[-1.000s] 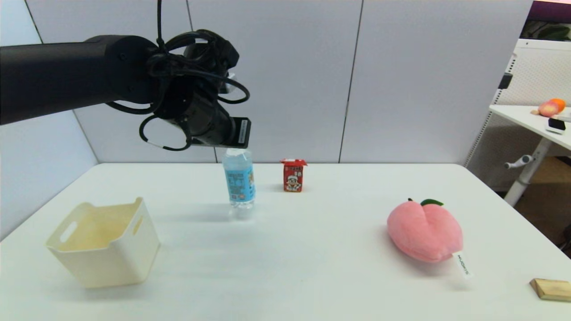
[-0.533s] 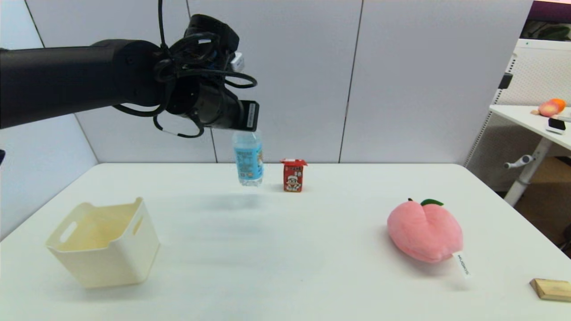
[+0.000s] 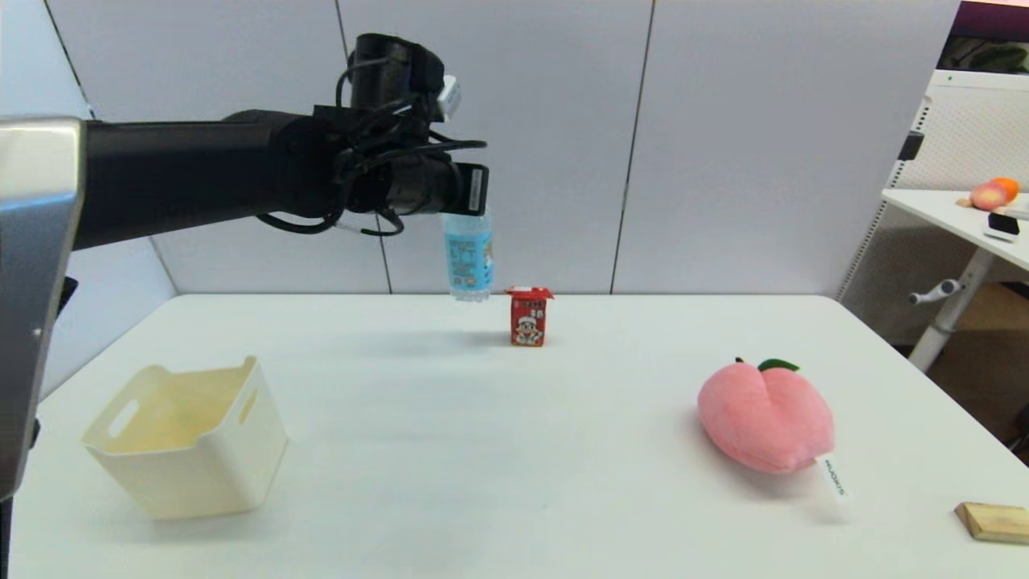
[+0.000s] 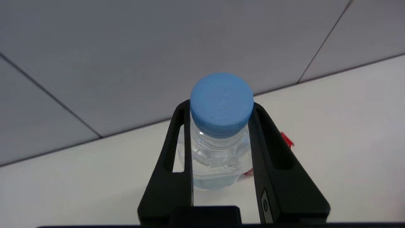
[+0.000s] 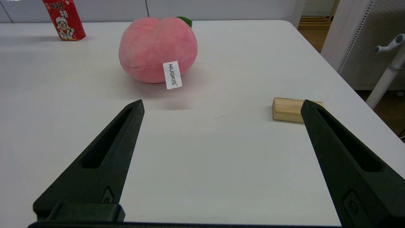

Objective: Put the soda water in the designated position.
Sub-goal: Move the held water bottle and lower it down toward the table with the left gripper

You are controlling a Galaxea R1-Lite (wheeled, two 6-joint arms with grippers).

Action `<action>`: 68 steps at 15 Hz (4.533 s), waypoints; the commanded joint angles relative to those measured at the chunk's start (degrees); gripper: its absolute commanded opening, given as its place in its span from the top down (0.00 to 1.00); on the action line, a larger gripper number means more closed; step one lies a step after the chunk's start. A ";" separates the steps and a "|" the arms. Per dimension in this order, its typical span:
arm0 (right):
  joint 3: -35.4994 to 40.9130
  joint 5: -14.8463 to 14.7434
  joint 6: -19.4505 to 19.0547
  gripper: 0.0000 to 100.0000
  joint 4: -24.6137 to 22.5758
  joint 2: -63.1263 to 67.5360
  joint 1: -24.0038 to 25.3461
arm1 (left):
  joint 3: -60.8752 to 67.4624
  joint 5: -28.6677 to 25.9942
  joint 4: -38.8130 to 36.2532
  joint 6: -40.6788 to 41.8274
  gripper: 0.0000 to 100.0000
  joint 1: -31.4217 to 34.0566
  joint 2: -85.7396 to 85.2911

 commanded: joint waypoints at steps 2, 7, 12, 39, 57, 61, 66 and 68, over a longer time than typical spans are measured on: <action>0.00 0.00 0.02 0.00 0.00 -0.01 0.00 | -0.06 -1.73 -6.78 0.98 1.00 0.00 3.92; 0.00 0.00 0.02 0.00 0.00 -0.01 0.00 | -0.32 -2.70 -10.73 2.21 1.00 0.18 5.50; 0.00 0.00 0.02 0.00 0.00 -0.01 0.00 | -0.50 -2.70 -12.05 2.74 1.00 0.27 6.21; 0.00 0.00 0.02 0.00 0.00 -0.01 0.00 | -0.59 -6.21 -21.19 2.56 1.00 1.23 12.71; 0.00 0.00 0.02 0.00 0.00 -0.01 0.00 | -0.59 -6.21 -21.72 2.47 1.00 -2.19 14.03; 0.00 0.00 0.02 0.00 0.00 -0.01 0.00 | -0.59 -6.12 -21.72 2.39 1.00 -2.55 14.20; 0.00 0.00 0.02 0.00 0.00 -0.01 0.00 | -0.59 -6.21 -21.63 2.30 1.00 -2.81 14.91; 0.00 0.00 0.02 0.00 0.00 -0.01 0.00 | -0.59 -6.30 -21.63 2.30 1.00 -2.72 15.08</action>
